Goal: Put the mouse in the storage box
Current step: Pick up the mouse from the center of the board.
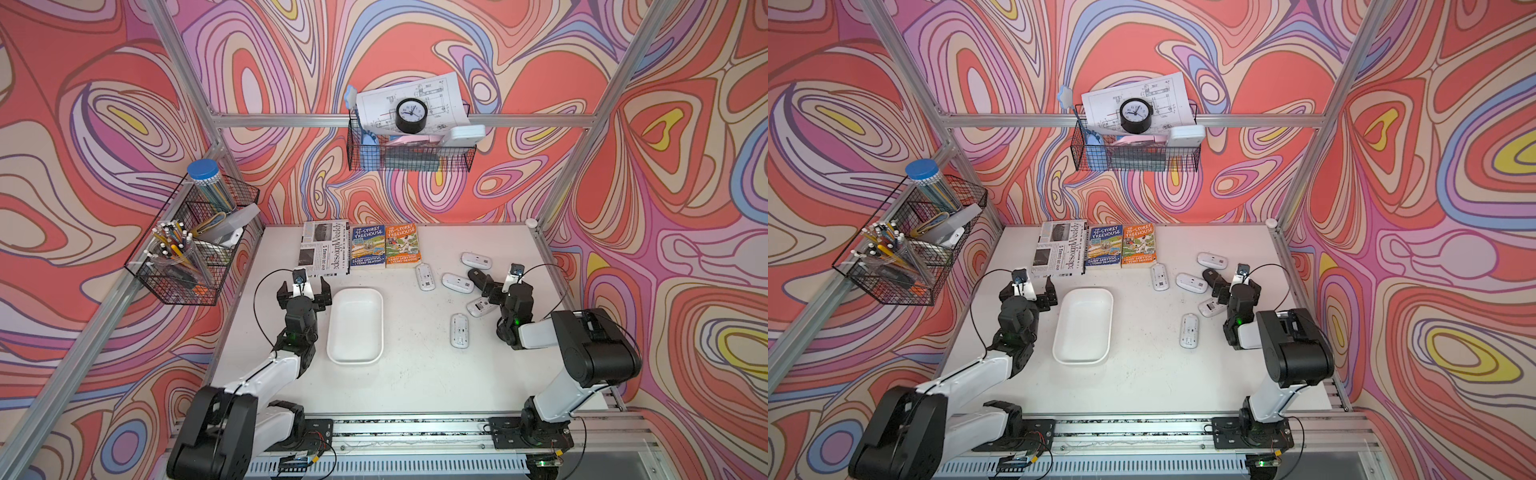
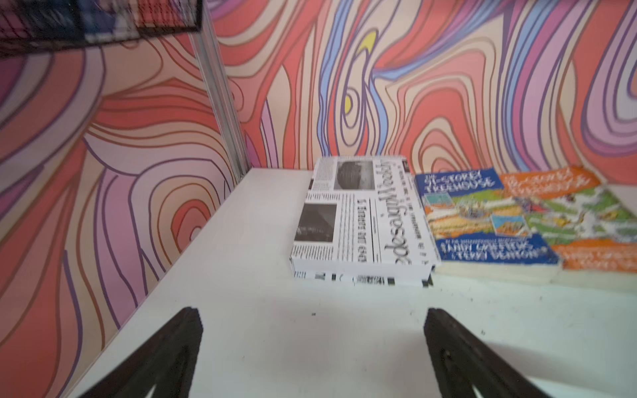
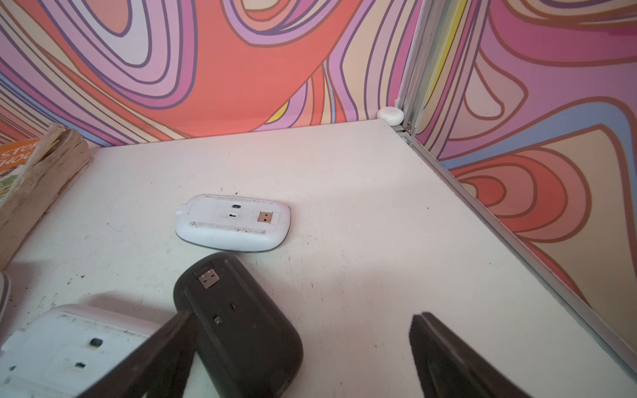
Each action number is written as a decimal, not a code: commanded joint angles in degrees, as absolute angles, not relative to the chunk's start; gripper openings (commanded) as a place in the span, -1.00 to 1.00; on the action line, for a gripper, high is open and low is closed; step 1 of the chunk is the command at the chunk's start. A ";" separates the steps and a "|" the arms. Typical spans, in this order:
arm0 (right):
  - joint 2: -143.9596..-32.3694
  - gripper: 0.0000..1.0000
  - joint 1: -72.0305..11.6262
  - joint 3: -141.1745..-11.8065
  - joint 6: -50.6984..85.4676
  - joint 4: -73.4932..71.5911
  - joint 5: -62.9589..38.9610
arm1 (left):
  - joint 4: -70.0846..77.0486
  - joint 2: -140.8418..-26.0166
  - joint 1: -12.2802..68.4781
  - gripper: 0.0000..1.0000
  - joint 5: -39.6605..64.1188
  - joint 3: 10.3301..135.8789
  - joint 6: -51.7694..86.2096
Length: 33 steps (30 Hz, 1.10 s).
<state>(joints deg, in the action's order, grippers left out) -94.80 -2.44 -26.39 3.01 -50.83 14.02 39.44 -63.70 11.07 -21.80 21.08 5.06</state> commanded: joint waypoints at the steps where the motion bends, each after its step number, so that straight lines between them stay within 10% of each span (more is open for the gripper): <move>1: -85.40 0.96 -2.26 -32.72 3.82 -35.75 15.43 | 16.55 -56.71 11.25 0.98 -23.82 28.65 19.28; 5: -77.30 0.97 -2.26 -39.97 12.00 -20.19 10.82 | -12.56 -51.74 10.18 0.97 -22.50 41.34 34.81; 15: -74.11 0.84 -5.99 -52.86 27.32 25.70 -8.88 | -47.19 -46.57 8.37 0.98 -0.02 55.02 25.27; 33: -81.25 0.82 -26.09 -44.21 37.99 31.77 -1.52 | -48.25 -42.14 10.02 0.93 3.64 49.48 24.32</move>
